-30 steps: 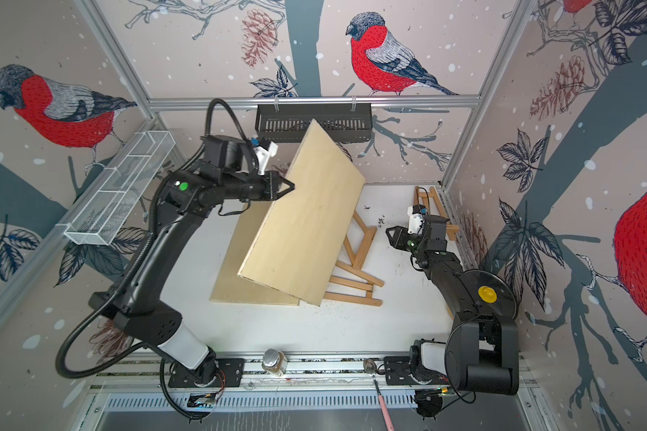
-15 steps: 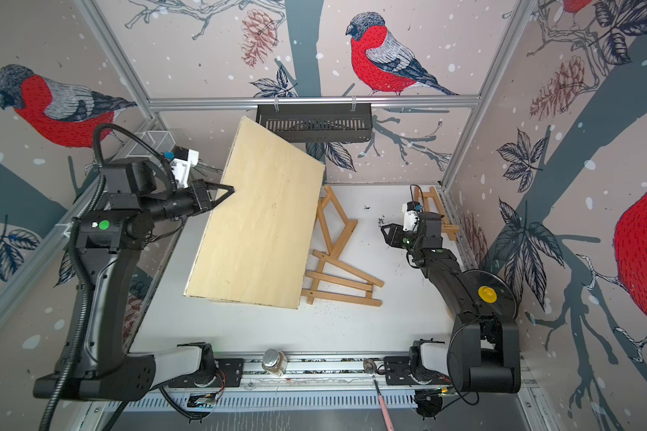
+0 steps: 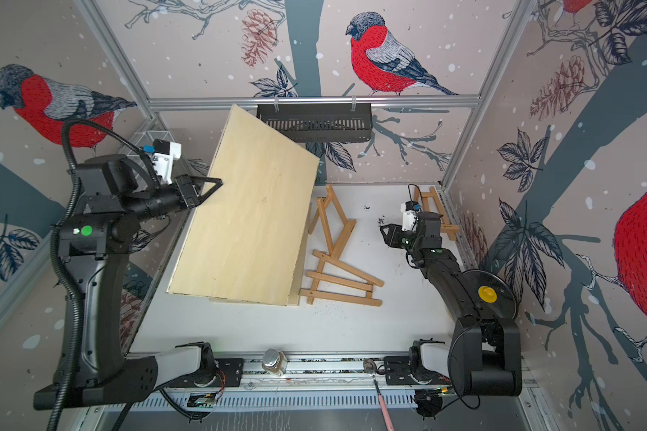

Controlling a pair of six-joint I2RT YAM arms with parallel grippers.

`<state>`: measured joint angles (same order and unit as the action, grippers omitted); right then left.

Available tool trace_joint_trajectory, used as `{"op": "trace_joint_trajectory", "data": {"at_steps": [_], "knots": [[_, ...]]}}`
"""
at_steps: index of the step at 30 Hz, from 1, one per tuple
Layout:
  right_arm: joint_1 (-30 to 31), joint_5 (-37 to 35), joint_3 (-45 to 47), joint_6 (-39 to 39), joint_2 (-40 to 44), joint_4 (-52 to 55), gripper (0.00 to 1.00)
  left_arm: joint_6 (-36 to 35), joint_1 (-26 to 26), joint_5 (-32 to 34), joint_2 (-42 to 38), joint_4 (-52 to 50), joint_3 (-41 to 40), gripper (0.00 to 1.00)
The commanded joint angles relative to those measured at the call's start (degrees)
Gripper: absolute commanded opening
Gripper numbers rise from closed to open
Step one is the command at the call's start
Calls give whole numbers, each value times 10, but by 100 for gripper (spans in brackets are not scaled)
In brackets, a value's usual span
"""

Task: Disassemble the easel
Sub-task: Pick up the drawing board from the easel, then place the drawing board on the drawing board.

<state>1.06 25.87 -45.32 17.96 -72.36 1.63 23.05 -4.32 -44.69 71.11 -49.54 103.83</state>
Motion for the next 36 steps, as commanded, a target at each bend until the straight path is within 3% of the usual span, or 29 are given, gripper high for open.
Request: {"op": "trace_joint_trajectory", "data": {"at_steps": [1, 9, 20, 26, 36], "knots": [[2, -5, -2, -8, 3, 2, 48, -5, -10, 4, 1, 31, 7, 0], [3, -5, 1, -11, 3, 4, 48, -31, -30, -2, 12, 39, -48, 0], [7, -9, 7, -10, 24, 8, 48, -80, -82, -110, 49, 153, -213, 0], [11, -12, 12, -5, 28, 5, 48, -69, -112, -157, 83, 224, -272, 0], [21, -21, 14, -4, 30, 7, 48, -110, -133, -219, 199, 220, -266, 0]]}}
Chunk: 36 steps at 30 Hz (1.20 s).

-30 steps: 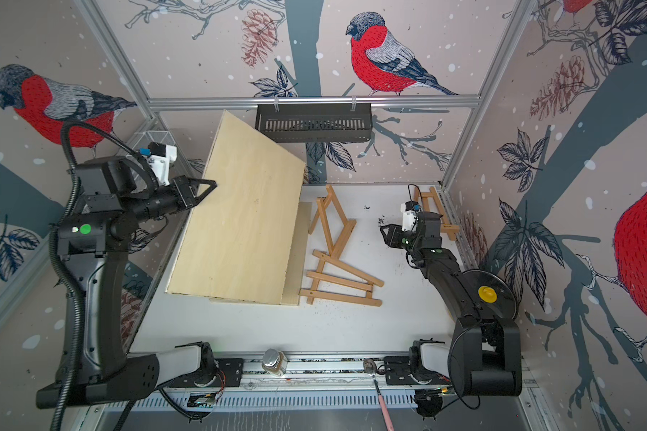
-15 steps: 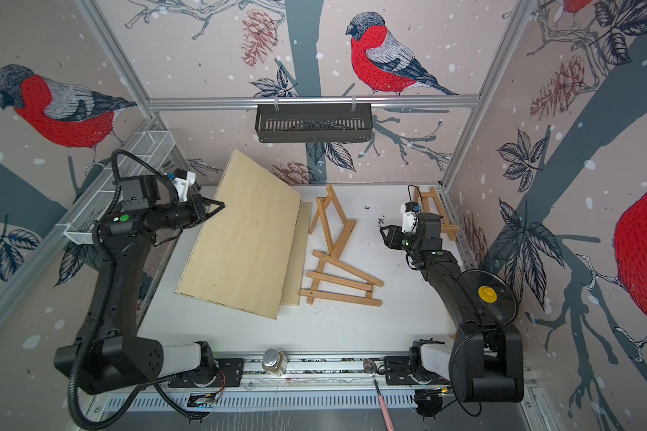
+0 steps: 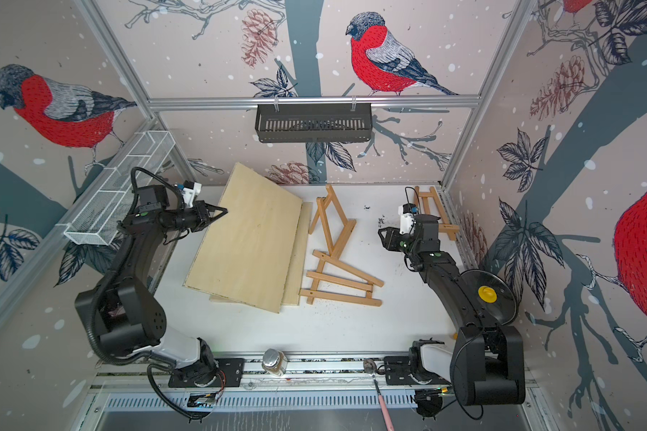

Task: Disassemble the easel
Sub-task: Place the drawing board on the drawing board.

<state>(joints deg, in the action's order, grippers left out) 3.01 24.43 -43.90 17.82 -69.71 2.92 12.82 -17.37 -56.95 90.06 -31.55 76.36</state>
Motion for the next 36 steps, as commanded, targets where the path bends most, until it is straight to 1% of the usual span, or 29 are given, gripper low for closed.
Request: {"op": "trace_joint_trajectory", "data": {"at_steps": [1, 4, 11, 22, 24, 26, 29, 36], "knots": [[2, -7, 0, -3, 2, -6, 48, -9, -3, -95, 16, 43, 8, 0], [4, -8, 1, -3, 1, -7, 48, -9, -5, -94, 30, 53, 3, 0], [8, -11, 0, -4, -4, -7, 48, 34, -15, -88, 52, 125, -26, 0], [17, -23, -1, -3, -3, -6, 48, 75, -17, -56, 105, 162, -1, 0], [19, -25, -2, -3, -4, -5, 48, 75, -18, -52, 112, 166, -2, 0], [20, -27, -2, -5, -5, -3, 48, 72, -18, -66, 120, 172, -7, 0], [21, -29, -5, -4, -8, -3, 48, 55, -18, -68, 129, 169, -16, 0], [29, -37, -9, -7, -18, 0, 48, 28, -18, -27, 120, 177, -44, 0]]}}
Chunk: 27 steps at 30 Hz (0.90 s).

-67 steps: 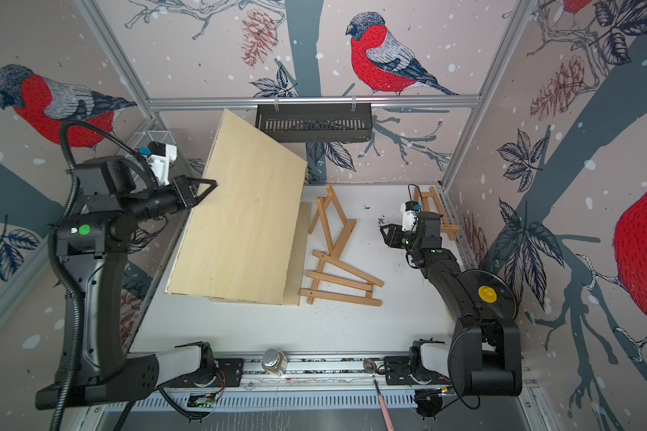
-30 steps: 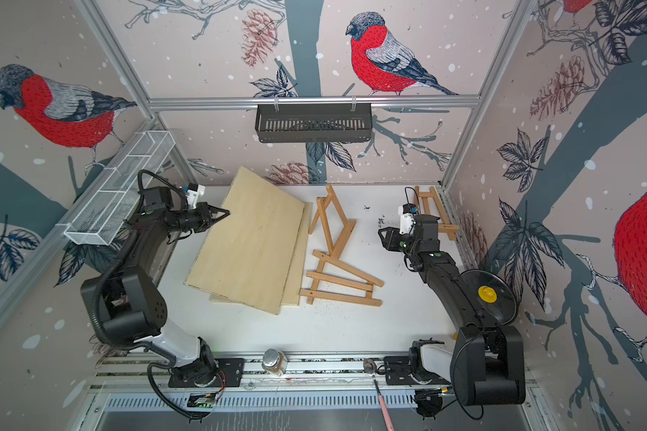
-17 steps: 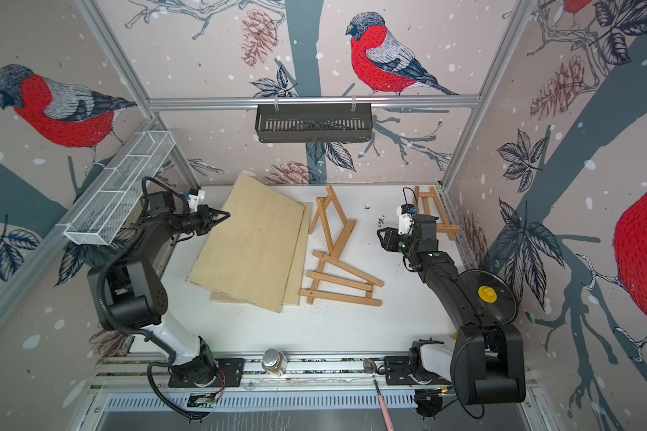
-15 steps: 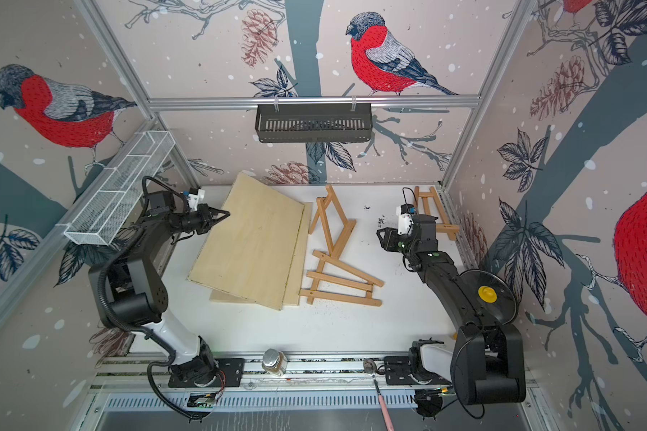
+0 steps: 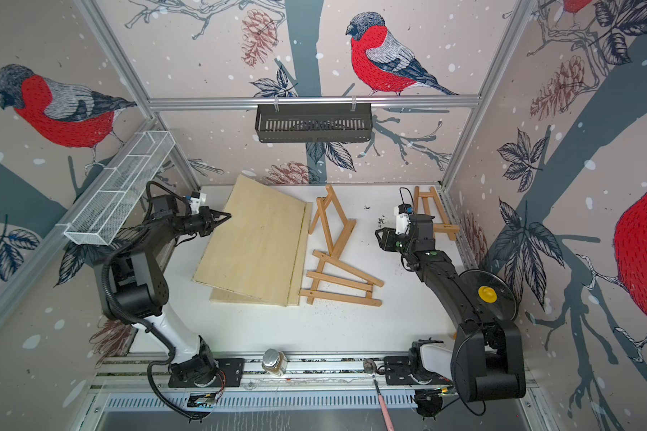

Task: Disassemble the easel
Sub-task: Place the drawing board on the drawing board.

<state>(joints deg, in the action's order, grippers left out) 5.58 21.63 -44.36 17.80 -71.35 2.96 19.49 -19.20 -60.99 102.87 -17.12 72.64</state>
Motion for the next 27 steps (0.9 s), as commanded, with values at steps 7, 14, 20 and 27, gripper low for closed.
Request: {"op": "trace_joint_trajectory", "data": {"at_steps": [7, 14, 20, 27], "knots": [[12, -19, -4, -3, -25, -6, 48, -38, 1, 36, -16, 50, -22, 0], [29, -27, -11, -2, -45, -9, 48, -51, 0, 40, 14, 34, -5, 0], [38, -33, -19, -6, -59, -6, 48, -60, 0, 43, 30, 23, -1, 0], [44, -37, -20, -5, -64, -9, 48, -61, 0, 53, 41, 17, -4, 0]]}}
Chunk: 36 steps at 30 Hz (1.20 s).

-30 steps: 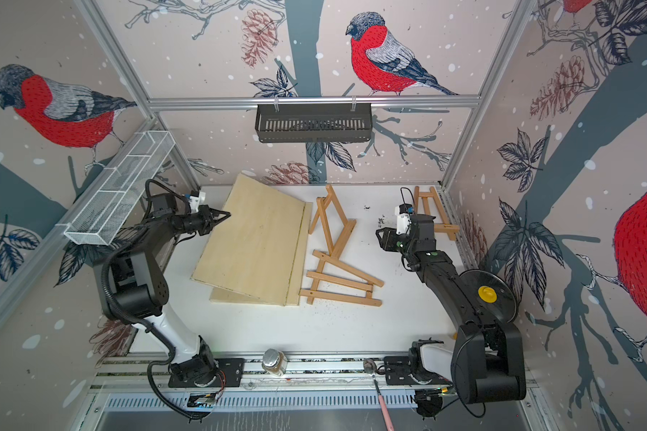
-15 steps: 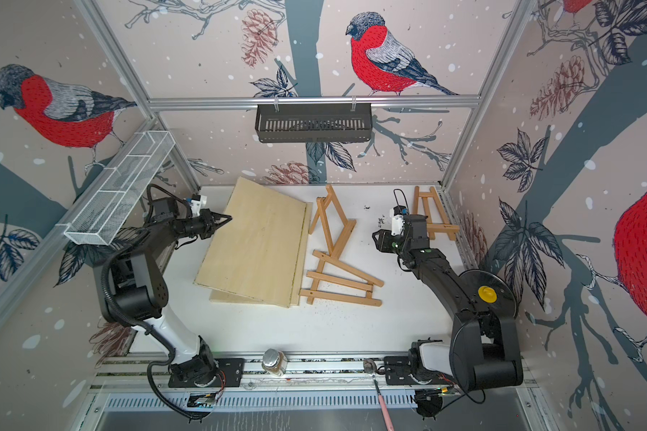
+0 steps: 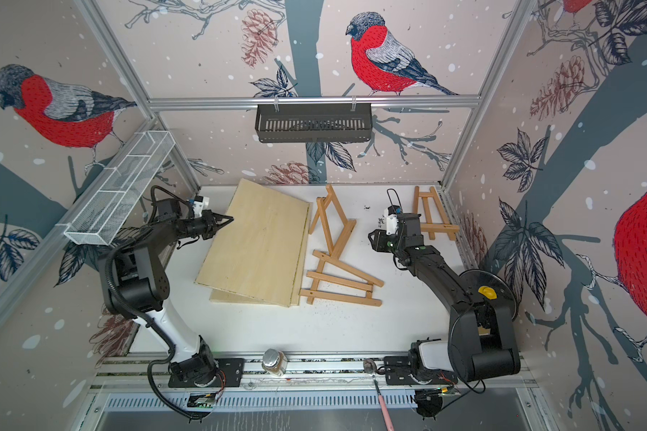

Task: Disassemble the easel
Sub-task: Place the drawing board on the drawing board.

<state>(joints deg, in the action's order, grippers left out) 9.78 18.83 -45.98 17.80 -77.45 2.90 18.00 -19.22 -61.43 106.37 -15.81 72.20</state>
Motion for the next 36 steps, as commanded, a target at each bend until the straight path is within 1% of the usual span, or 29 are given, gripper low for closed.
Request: {"op": "trace_joint_trajectory", "data": {"at_steps": [1, 7, 13, 17, 20, 24, 28, 36], "knots": [[3, -9, -3, -4, -5, -9, 48, -46, 1, 56, 8, 4, 0, 0], [20, 6, -9, -3, -28, -20, 48, -47, 1, 70, 17, 0, -2, 0], [40, 89, -9, 23, -68, -59, 49, -53, 0, 84, 24, -10, -1, 0], [62, 90, -18, 27, -106, -59, 49, -54, -1, 86, 27, -12, -1, 0], [76, 105, -22, 39, -134, -80, 49, -55, -2, 86, 27, -13, 0, 0], [90, 102, -26, 53, -166, -100, 49, -55, -3, 86, 27, -15, 0, 0], [100, 105, -31, 60, -182, -115, 49, -56, -4, 86, 31, -16, 2, 0], [99, 110, -33, 73, -200, -137, 49, -57, -5, 90, 37, -18, 2, 0]]}}
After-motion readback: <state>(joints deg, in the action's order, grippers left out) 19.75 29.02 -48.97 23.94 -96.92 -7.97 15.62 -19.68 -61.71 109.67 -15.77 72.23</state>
